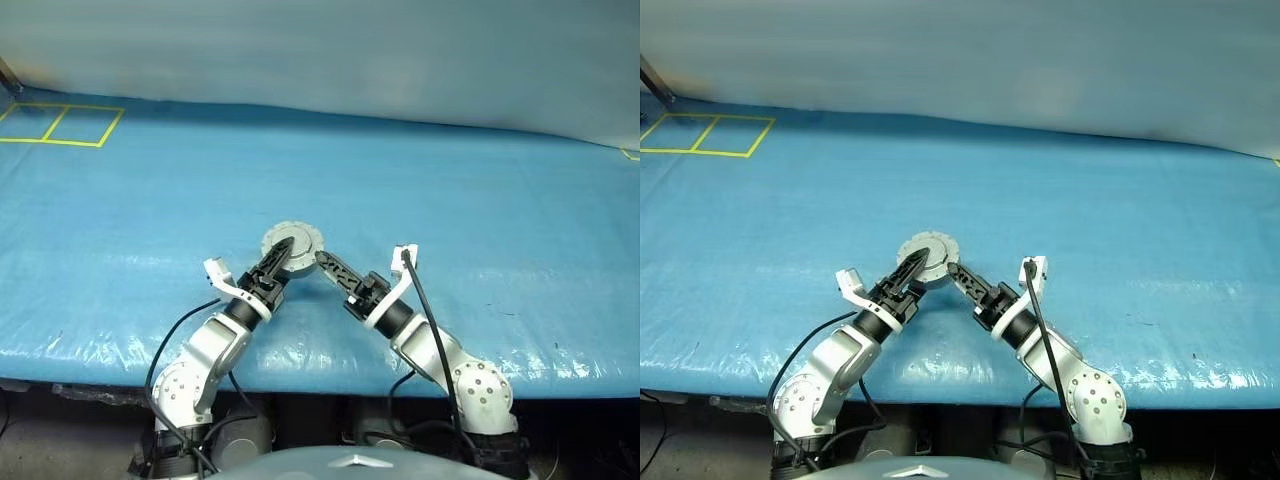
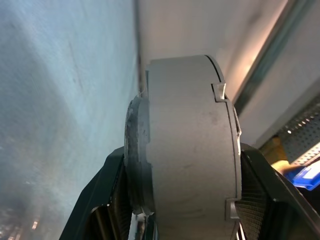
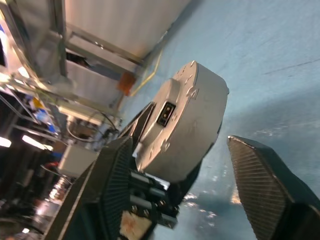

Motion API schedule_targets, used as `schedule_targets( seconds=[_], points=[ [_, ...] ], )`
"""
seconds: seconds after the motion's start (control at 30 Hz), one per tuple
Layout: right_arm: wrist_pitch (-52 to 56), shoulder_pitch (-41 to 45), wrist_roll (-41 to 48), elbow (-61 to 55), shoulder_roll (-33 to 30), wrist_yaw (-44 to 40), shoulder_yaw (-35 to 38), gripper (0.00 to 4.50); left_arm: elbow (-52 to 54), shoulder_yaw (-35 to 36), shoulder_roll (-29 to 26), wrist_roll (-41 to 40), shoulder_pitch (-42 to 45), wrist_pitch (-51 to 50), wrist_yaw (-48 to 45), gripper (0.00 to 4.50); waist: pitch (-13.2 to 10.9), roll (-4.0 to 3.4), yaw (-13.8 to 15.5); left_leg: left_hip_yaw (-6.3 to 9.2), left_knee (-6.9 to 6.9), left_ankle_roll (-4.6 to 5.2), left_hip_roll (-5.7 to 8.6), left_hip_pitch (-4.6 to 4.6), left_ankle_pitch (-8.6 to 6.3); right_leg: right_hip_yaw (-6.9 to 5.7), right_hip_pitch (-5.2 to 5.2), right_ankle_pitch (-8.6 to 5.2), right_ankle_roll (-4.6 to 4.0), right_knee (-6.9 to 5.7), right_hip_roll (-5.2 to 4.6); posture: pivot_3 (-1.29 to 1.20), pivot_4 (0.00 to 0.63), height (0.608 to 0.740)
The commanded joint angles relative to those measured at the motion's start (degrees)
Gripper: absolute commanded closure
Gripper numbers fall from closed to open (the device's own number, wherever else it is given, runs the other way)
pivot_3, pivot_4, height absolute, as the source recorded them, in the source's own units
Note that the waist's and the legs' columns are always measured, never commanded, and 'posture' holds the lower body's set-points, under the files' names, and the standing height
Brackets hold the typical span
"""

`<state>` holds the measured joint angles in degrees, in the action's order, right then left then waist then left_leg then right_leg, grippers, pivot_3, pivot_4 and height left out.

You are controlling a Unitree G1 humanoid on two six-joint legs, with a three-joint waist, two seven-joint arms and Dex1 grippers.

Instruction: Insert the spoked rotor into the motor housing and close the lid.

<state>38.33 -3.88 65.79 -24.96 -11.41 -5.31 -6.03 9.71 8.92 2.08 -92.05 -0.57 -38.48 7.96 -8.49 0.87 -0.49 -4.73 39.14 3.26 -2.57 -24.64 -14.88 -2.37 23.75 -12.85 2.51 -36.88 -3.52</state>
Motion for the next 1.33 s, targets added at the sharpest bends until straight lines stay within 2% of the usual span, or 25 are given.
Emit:
schedule_targets(
  seconds=[0.03, 0.07, 0.17, 0.23, 0.43, 0.53, 0.73, 0.8, 0.93, 1.07, 1.2, 1.3, 1.33],
  points=[
    [-6.93, -0.91, -16.43, -4.36, -6.49, -7.52, -4.26, 0.29, -3.78, 2.81, -3.07, 2.67, 8.76, 1.41, -1.96, 2.08, 0.00, 0.00, 0.02, 0.00, 0.00, 0.00, 0.00, 0.00, 0.03, -0.02, 0.00, 0.00, 0.01, 0.00, 0.02, 0.00, 0.150, 0.740],
    [-9.05, -1.34, -20.28, -4.48, -8.03, -9.19, -5.33, 0.04, -6.04, 3.46, -4.16, 3.74, 11.24, 1.40, -2.68, 2.08, 0.00, 0.01, 0.36, 0.00, 0.01, 0.00, 0.03, 0.00, 0.06, -0.02, -0.01, 0.01, 0.01, 0.00, 0.03, 0.00, 0.150, 0.740],
    [-15.89, -2.36, -32.55, -3.06, -12.04, -12.48, -9.29, 0.00, -15.93, 4.90, -7.50, 8.54, 20.17, 1.47, -6.16, 2.08, -0.01, 0.05, 0.52, 0.05, 0.01, -0.02, 0.29, 0.02, 0.19, -0.01, -0.05, 0.07, -0.01, 0.00, 0.13, 0.00, 0.150, 0.740],
    [-19.62, -3.18, -38.02, -1.70, -11.97, -12.66, -10.40, 0.00, -24.21, 5.68, -9.28, 13.05, 26.43, 2.50, -8.98, 2.08, -0.01, 0.09, 0.71, 0.05, 0.02, -0.03, 0.35, 0.02, 0.23, 0.00, -0.05, 0.10, 0.03, -0.01, 0.11, 0.00, 0.150, 0.740],
    [-26.10, -5.31, -46.82, 1.04, -6.60, -9.95, -10.50, 0.00, -47.44, 8.57, -11.15, 25.04, 41.20, 7.76, -15.69, 2.08, -0.04, 0.16, 1.06, 0.02, 0.00, -0.20, 0.45, -0.06, 0.33, 0.03, -0.04, 0.31, 0.41, 0.10, 0.06, 0.00, 0.150, 0.740],
    [-27.98, -5.66, -52.02, 2.35, -5.88, -9.59, -11.54, 0.00, -57.90, 9.50, -11.86, 31.13, 47.30, 11.02, -18.87, 2.08, -0.10, 0.24, 1.12, 0.03, -0.01, -0.21, 0.46, -0.10, 0.33, 0.00, -0.02, 0.29, 0.46, 0.12, 0.05, 0.00, 0.150, 0.740],
    [-26.67, -6.23, -52.78, 2.64, -2.43, -9.24, -10.82, 0.00, -69.04, 12.88, -11.83, 38.36, 52.51, 13.76, -21.92, 2.08, -0.12, 0.28, 1.12, 0.02, -0.02, -0.22, 0.44, -0.07, 0.33, -0.01, -0.04, 0.27, 0.48, 0.10, 0.02, 0.00, 0.150, 0.740],
    [-25.74, -6.51, -52.95, 2.53, -2.09, -9.57, -10.87, 0.00, -69.56, 13.84, -11.95, 39.72, 52.39, 12.62, -22.37, 1.33, -0.12, 0.28, 1.07, 0.01, -0.01, -0.23, 0.42, -0.05, 0.34, -0.01, -0.06, 0.27, 0.48, 0.09, 0.01, 0.00, 0.150, 0.740],
    [-23.67, -6.68, -53.28, 2.46, -2.34, -10.31, -10.91, 0.00, -64.27, 15.02, -12.97, 40.80, 47.62, 5.81, -21.43, 0.04, -0.07, 0.25, 0.61, 0.02, 0.01, -0.24, 0.28, 0.05, 0.34, 0.01, -0.12, 0.28, 0.48, 0.04, -0.02, 0.00, 0.150, 0.740],
    [-22.53, -6.83, -53.22, 2.17, -2.74, -11.22, -10.43, 0.00, -48.20, 15.78, -13.30, 37.99, 36.64, -6.70, -17.16, 0.01, 0.01, 0.16, -0.89, -0.09, -0.05, -0.26, 0.02, 0.25, 0.33, 0.12, -0.20, 0.28, 0.46, -0.01, -0.01, 0.00, 0.150, 0.740],
    [-20.82, -6.64, -51.45, 2.46, -2.39, -12.22, -9.09, 0.00, -26.78, 15.91, -13.87, 32.71, 21.47, -19.43, -12.54, 0.01, 0.16, 0.04, -1.15, -0.13, -0.14, -0.34, -0.05, 0.56, 0.29, 0.17, -0.40, 0.22, 0.36, -0.08, -0.07, 0.00, 0.150, 0.740],
    [-18.99, -6.29, -47.02, 2.68, 0.56, -11.72, -5.63, 0.00, -11.86, 13.56, -16.16, 32.51, 11.04, -22.05, -13.63, 0.01, 0.23, -0.02, -1.15, -0.16, -0.26, -0.39, -0.10, 1.11, 0.14, 0.13, -0.87, 0.02, 0.02, -0.07, -0.44, 0.00, 0.150, 0.740],
    [-19.03, -6.02, -46.91, 2.88, 0.78, -11.82, -4.94, 0.00, -6.08, 10.88, -17.85, 35.65, 7.30, -19.11, -16.13, 0.01, 0.23, -0.02, -1.15, -0.10, -0.27, -0.30, -0.12, 1.20, 0.03, 0.05, -0.82, -0.12, -0.22, -0.07, -0.45, 0.00, 0.150, 0.740]
  ],
)
